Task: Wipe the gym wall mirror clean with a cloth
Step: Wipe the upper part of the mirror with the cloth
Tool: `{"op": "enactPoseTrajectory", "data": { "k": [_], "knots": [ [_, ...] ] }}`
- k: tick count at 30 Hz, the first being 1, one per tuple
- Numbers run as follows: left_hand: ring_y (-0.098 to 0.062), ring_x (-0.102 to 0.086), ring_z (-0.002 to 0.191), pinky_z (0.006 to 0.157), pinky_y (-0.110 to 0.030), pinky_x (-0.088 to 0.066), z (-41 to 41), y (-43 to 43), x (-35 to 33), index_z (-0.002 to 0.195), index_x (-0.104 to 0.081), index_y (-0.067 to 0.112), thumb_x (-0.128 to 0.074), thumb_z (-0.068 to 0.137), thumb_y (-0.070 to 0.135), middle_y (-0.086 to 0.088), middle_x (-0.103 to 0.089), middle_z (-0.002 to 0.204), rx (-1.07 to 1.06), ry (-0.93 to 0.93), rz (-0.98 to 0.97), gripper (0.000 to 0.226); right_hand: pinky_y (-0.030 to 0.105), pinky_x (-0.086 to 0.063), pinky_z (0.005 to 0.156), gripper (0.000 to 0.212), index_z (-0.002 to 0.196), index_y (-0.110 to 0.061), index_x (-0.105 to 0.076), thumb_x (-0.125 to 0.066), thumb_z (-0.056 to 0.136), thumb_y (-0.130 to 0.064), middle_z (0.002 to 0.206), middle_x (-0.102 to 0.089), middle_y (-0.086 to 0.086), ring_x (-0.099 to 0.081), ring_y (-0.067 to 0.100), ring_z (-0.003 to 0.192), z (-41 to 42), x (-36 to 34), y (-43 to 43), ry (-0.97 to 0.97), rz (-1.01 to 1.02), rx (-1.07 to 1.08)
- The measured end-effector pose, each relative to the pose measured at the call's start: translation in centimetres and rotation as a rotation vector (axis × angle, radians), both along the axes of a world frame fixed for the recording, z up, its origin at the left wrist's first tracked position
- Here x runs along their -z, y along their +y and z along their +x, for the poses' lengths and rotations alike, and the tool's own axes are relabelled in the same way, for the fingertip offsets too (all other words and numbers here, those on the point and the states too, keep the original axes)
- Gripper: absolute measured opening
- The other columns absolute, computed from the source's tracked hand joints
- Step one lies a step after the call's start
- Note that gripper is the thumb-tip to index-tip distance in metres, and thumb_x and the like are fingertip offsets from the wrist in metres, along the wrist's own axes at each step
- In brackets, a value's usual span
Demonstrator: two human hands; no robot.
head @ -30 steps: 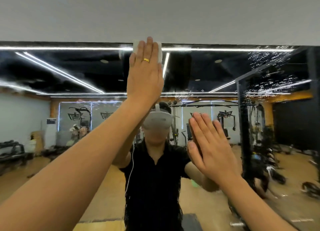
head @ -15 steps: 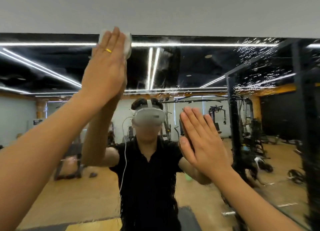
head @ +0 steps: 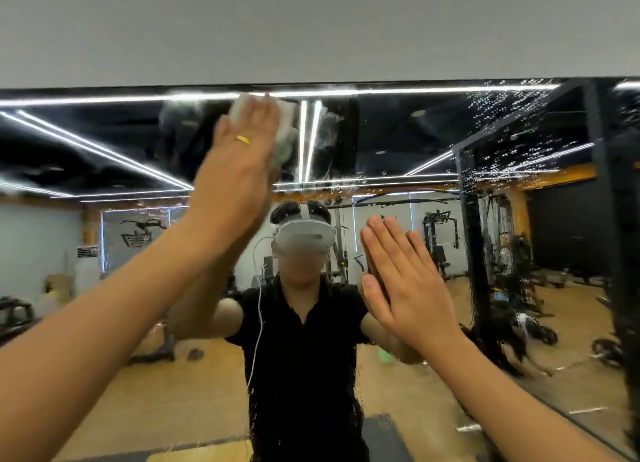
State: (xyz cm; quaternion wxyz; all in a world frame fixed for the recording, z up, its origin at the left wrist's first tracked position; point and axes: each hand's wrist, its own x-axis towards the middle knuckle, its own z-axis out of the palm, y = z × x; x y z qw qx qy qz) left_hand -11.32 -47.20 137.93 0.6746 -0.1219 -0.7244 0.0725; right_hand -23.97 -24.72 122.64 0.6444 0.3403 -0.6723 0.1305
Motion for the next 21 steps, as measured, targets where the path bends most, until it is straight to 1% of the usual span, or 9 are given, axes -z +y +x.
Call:
{"op": "enactPoseTrajectory", "data": {
  "k": [2,3,5,7,11,15,18,19,21],
  "knots": [
    [-0.038,-0.027,0.151,0.118,-0.053,-0.033,-1.6,2.5,0.5,0.165,-0.014,0.014,-0.060,0.101,0.007,-0.008,-0.021,0.170,-0.056,-0.070,-0.092,0.079,0.052,-0.020,0.126,0.063,0.162,-0.011,-0.028,-0.038,0.105,-0.035,0.171,-0.019,0.004,-0.015,0.020,0.159,0.0,-0.1,0.0,-0.003,-0.001,0.000],
    [-0.037,-0.024,0.153,0.121,-0.050,-0.028,-2.5,3.4,0.8,0.165,-0.014,0.012,-0.062,0.100,0.007,-0.009,-0.018,0.171,-0.111,-0.090,-0.150,0.081,0.052,-0.020,0.126,0.063,0.162,-0.011,-0.028,-0.039,0.105,-0.035,0.171,-0.019,0.004,-0.015,0.020,0.159,0.1,-0.2,0.0,-0.006,0.000,-0.004],
    [-0.028,-0.008,0.159,0.126,-0.043,-0.008,-3.7,3.8,0.9,0.165,-0.010,0.010,-0.058,0.101,0.009,-0.010,-0.008,0.173,-0.196,-0.113,-0.237,0.080,0.051,-0.020,0.126,0.063,0.162,-0.011,-0.028,-0.039,0.105,-0.035,0.171,-0.019,0.004,-0.015,0.019,0.159,0.2,-0.2,0.0,-0.008,-0.001,-0.011],
    [-0.024,-0.003,0.160,0.127,-0.041,-0.002,-3.8,3.0,0.5,0.165,-0.009,0.010,-0.052,0.104,0.012,-0.009,-0.005,0.173,-0.204,-0.129,-0.228,0.075,0.050,-0.018,0.127,0.063,0.161,-0.011,-0.029,-0.039,0.104,-0.035,0.171,-0.020,0.004,-0.016,0.019,0.159,0.1,-0.1,0.1,-0.009,0.001,-0.013],
    [-0.021,-0.003,0.160,0.129,-0.042,-0.006,-2.1,0.2,-0.4,0.165,-0.012,0.009,-0.039,0.109,0.014,-0.009,-0.008,0.173,-0.140,-0.102,-0.094,0.062,0.048,-0.016,0.128,0.063,0.161,-0.011,-0.029,-0.040,0.104,-0.035,0.171,-0.020,0.005,-0.016,0.020,0.159,-0.2,-0.1,0.3,0.001,0.001,-0.009],
    [-0.014,0.006,0.159,0.130,-0.045,-0.007,0.3,-5.5,-1.6,0.166,-0.006,0.018,-0.022,0.109,0.019,0.000,0.001,0.174,-0.115,-0.047,0.114,0.060,0.047,-0.016,0.128,0.063,0.161,-0.010,-0.030,-0.040,0.104,-0.035,0.171,-0.021,0.005,-0.018,0.021,0.158,-0.1,-0.1,-0.2,0.007,-0.008,-0.021],
    [-0.021,0.002,0.160,0.130,-0.040,-0.005,1.8,-8.2,-2.3,0.166,-0.008,0.016,-0.024,0.106,0.006,-0.004,-0.002,0.174,-0.169,0.003,0.245,0.064,0.048,-0.016,0.128,0.062,0.161,-0.010,-0.030,-0.039,0.104,-0.035,0.170,-0.021,0.006,-0.017,0.020,0.158,-0.2,-0.2,-0.2,0.007,-0.007,-0.019],
    [-0.026,-0.003,0.160,0.130,-0.042,-0.009,2.5,-8.8,-2.5,0.166,-0.011,0.012,-0.026,0.106,0.004,-0.009,-0.006,0.174,-0.171,0.021,0.305,0.063,0.049,-0.017,0.128,0.062,0.161,-0.010,-0.029,-0.038,0.104,-0.035,0.171,-0.021,0.006,-0.017,0.021,0.158,-0.2,-0.1,-0.2,0.005,-0.005,-0.018],
    [-0.040,-0.021,0.154,0.125,-0.054,-0.023,3.6,-9.9,-2.7,0.161,-0.023,0.003,-0.031,0.105,0.006,-0.020,-0.019,0.168,-0.155,0.068,0.407,0.057,0.050,-0.017,0.128,0.062,0.161,-0.010,-0.029,-0.037,0.105,-0.035,0.171,-0.020,0.006,-0.017,0.021,0.158,-0.2,-0.1,-0.4,0.003,-0.001,-0.016]
  ]
}}
